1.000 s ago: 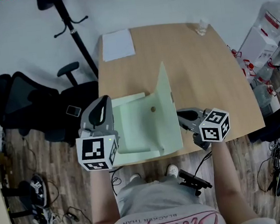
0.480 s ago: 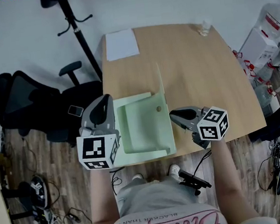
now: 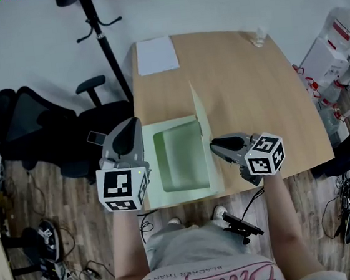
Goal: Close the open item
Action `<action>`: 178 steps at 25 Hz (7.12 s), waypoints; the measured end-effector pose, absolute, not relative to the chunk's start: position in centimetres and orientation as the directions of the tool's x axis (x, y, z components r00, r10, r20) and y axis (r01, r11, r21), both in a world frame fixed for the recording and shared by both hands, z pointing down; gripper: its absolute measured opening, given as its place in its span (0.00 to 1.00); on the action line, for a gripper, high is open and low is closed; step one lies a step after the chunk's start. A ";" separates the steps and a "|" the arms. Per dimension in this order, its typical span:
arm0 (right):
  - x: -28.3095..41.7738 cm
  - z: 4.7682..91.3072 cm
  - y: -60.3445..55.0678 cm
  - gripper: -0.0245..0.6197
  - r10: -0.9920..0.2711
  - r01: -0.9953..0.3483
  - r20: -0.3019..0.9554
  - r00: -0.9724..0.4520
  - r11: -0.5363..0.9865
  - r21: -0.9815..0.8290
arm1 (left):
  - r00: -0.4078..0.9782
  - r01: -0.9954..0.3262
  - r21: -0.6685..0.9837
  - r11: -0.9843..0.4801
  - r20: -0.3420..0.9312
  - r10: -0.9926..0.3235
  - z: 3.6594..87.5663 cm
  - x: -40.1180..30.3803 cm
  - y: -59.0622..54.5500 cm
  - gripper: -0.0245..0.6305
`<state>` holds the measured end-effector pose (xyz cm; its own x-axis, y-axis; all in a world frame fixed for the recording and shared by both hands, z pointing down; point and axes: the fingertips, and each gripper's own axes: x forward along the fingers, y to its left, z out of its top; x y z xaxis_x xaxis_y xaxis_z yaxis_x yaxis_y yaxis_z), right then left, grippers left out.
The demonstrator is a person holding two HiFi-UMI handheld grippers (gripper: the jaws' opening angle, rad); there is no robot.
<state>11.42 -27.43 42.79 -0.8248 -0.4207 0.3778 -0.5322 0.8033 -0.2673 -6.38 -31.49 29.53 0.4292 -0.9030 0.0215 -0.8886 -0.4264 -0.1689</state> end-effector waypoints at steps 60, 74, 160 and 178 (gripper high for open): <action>-4.1 48.0 -29.0 0.12 -0.373 -0.501 0.615 -0.694 0.865 -0.041 | 0.366 -0.925 -0.077 -0.372 0.081 -0.927 34.9 -17.5 -29.2 0.06; -5.6 51.1 -28.8 0.10 -0.409 -0.516 0.709 -0.574 0.853 0.074 | 0.353 -0.932 -0.043 -0.359 0.105 -0.930 36.7 -19.8 -28.8 0.06; -8.0 50.5 -27.1 0.04 -0.433 -0.522 0.734 -0.523 0.844 0.126 | 0.387 -0.916 -0.080 -0.392 0.069 -0.919 35.5 -17.2 -26.0 0.06; -5.5 43.5 -26.7 0.04 -0.533 -0.556 0.629 -0.566 0.810 0.186 | 0.385 -0.917 -0.118 -0.382 -0.006 -0.923 30.7 -14.6 -26.0 0.06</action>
<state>-5.51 -26.67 43.46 -0.5664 -0.5329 0.6287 -0.5556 0.8103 0.1862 -14.62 -26.05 30.74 0.3849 -0.9230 -0.0059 -0.9168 -0.3815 -0.1183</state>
